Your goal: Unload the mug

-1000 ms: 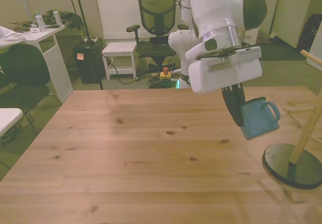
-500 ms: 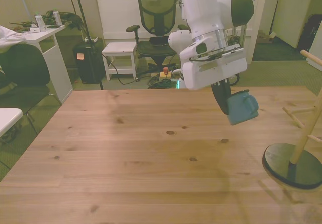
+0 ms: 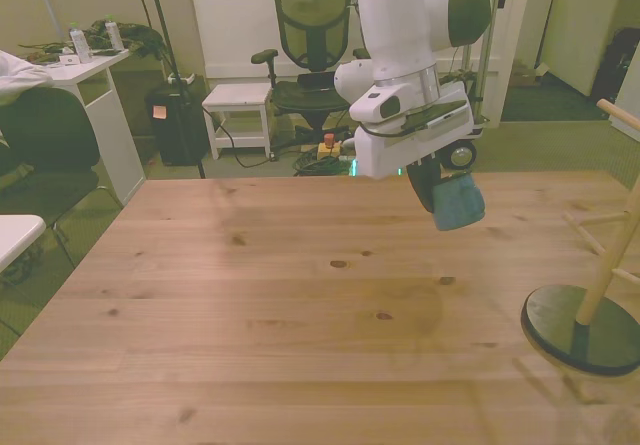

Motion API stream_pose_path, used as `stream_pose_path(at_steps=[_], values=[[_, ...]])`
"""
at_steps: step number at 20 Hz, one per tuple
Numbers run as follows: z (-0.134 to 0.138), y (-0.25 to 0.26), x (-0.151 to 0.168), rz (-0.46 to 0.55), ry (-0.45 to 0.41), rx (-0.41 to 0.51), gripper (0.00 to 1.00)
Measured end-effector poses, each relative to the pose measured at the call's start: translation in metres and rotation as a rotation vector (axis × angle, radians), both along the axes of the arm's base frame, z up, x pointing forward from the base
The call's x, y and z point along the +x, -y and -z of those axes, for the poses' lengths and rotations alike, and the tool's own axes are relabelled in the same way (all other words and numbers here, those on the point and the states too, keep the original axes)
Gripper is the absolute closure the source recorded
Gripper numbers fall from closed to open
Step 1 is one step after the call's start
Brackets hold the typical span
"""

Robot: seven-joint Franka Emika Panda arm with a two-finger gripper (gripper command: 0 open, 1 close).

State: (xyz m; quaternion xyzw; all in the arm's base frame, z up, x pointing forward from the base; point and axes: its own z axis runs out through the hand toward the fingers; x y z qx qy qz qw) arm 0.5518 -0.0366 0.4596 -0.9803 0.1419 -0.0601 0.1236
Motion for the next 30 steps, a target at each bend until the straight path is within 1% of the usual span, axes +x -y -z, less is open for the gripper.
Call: stream_pose_path(at_steps=[5,7,11,14,16,21,26,30], values=[[0.01,0.001,-0.003,0.02,-0.116,-0.031,1.0],[0.012,0.001,-0.001,0.027,-0.15,-0.038,1.0],[0.02,0.002,0.012,0.074,-0.178,-0.058,1.0],[0.032,0.0,0.021,0.096,-0.243,-0.064,1.0],[0.035,-0.001,0.025,0.11,-0.277,-0.063,1.0],[0.041,0.0,0.035,0.14,-0.301,-0.088,1.0],[0.052,-0.008,0.052,0.165,-0.292,-0.103,1.0],[0.056,-0.015,0.062,0.205,-0.286,-0.144,1.0]])
